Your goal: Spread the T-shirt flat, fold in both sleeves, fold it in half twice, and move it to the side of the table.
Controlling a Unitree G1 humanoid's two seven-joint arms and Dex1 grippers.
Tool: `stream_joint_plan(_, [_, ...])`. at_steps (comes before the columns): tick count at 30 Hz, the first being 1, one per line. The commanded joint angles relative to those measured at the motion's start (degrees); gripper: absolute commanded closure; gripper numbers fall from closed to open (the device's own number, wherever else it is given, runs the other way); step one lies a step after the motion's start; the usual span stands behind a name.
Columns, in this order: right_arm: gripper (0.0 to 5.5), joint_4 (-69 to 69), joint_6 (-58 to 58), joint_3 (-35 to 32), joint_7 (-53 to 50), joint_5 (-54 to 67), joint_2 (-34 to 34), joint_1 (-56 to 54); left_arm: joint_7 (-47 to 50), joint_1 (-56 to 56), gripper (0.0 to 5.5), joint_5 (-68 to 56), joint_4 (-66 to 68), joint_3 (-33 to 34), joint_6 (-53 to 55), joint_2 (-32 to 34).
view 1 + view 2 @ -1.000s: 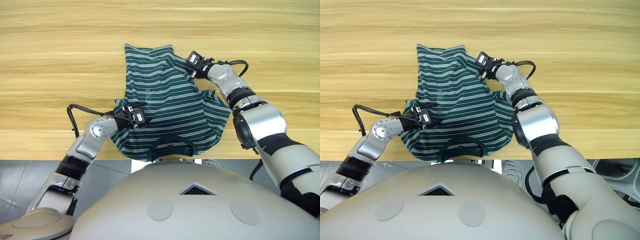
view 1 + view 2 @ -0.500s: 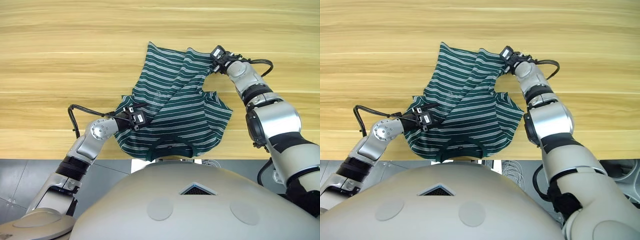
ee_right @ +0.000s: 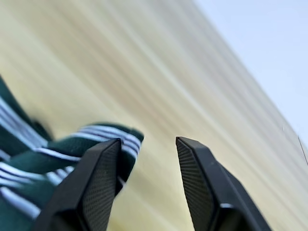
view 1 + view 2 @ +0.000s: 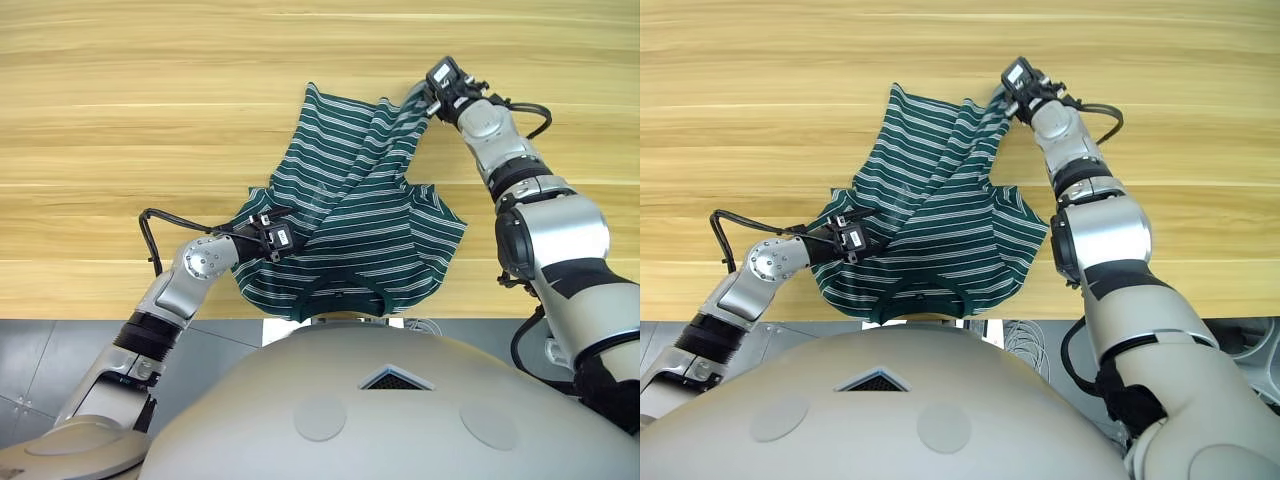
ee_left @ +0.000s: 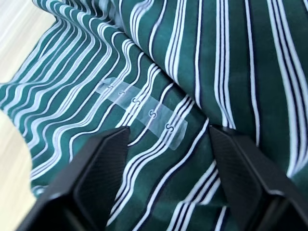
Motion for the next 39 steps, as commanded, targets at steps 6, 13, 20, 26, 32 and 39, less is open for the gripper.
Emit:
stream_joint_plan(6, [3.36, -5.4, -17.2, 2.3, 15.4, 0.5, -3.4, 7.9, 1.2, -9.7, 2.54, -17.0, -3.0, 10.3, 8.9, -11.6])
stream_joint_plan(13, [3.36, -11.7, -22.7, 1.0, 23.4, 5.1, -9.3, 15.9, 1.5, -16.7, 2.54, -21.2, 0.5, 15.4, 13.8, -13.1])
stream_joint_plan(20, [3.36, -33.8, -23.4, 1.1, 55.7, 26.8, -13.4, 32.0, -2.5, -33.4, 2.54, -14.3, 26.5, 10.4, 7.3, -16.3])
stream_joint_plan(26, [3.36, -44.7, -17.3, 4.7, 65.6, 30.6, -16.0, 39.6, -1.0, -47.4, 2.54, -5.0, 55.3, 5.2, -4.0, -21.9])
stream_joint_plan(32, [3.36, -47.8, -12.5, 8.5, 67.3, 28.3, -16.6, 43.0, 1.8, -50.9, 2.54, -1.4, 68.4, 6.1, -8.1, -23.6])
stream_joint_plan(39, [3.36, -33.3, -10.0, 10.3, 62.7, 20.8, -15.3, 37.9, 2.2, -51.4, 2.54, -2.6, 72.3, 11.4, -6.2, -21.7])
